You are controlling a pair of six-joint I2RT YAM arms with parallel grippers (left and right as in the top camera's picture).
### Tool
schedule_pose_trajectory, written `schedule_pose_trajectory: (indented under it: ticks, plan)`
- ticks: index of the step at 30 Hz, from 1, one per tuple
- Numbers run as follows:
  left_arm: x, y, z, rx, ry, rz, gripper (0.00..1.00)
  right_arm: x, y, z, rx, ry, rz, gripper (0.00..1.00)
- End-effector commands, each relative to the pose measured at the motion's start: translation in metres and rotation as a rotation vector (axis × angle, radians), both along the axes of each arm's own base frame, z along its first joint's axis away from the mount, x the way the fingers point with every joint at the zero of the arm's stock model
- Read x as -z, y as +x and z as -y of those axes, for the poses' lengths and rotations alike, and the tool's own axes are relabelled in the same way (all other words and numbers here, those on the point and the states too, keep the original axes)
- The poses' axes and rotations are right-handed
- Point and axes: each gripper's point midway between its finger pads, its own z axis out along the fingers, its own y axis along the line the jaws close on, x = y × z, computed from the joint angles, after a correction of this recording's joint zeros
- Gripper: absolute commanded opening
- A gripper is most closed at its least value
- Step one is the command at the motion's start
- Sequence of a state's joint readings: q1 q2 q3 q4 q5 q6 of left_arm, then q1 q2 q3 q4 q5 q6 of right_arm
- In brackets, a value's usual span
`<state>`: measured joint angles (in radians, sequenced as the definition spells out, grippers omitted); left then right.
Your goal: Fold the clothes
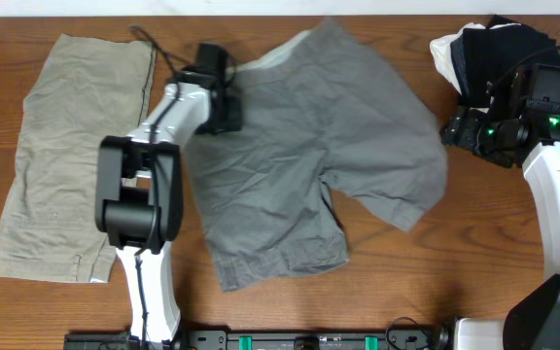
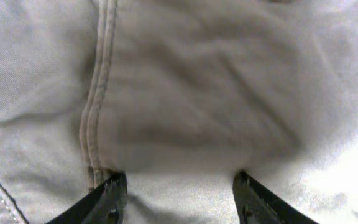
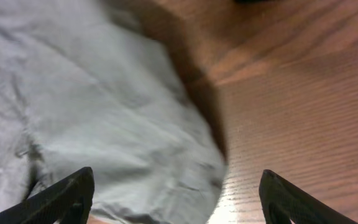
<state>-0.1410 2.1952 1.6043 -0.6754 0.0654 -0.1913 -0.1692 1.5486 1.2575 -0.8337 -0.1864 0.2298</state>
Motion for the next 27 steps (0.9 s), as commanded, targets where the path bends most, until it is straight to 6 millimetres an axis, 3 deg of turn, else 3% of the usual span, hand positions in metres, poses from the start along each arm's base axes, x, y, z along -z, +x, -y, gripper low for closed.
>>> schedule_pose_trajectory:
  ticks: [1, 3, 6, 9, 13, 18, 23, 27]
  plan:
    - [0.037, -0.048, -0.022, -0.126, -0.019, -0.220, 0.82, -0.010, 0.007, -0.015, -0.041, 0.000, 0.036, 0.85]
    - [0.036, -0.063, -0.022, -0.135, -0.043, -0.283, 0.96, -0.010, 0.009, -0.021, -0.063, -0.002, 0.043, 0.86]
    - [0.028, -0.084, -0.021, -0.140, -0.053, -0.368, 0.98, -0.008, 0.013, -0.039, -0.108, -0.003, 0.055, 0.87]
    - [0.012, -0.092, -0.020, -0.136, -0.049, -0.387, 0.98, 0.001, 0.015, -0.052, -0.091, 0.013, 0.033, 0.87]
    - [-0.020, -0.089, -0.020, -0.135, -0.058, -0.326, 0.98, 0.026, 0.013, -0.064, -0.036, 0.082, -0.053, 0.85]
    - [-0.053, -0.076, -0.019, -0.132, -0.074, -0.212, 0.98, 0.071, -0.002, -0.079, -0.025, 0.129, -0.219, 0.78]
    - [-0.056, -0.066, -0.018, -0.129, -0.081, -0.164, 0.99, 0.106, -0.003, -0.076, 0.098, 0.165, -0.287, 0.79]
    - [-0.057, -0.064, -0.018, -0.128, -0.083, -0.156, 0.98, 0.125, -0.007, -0.086, 0.119, 0.239, -0.304, 0.77]
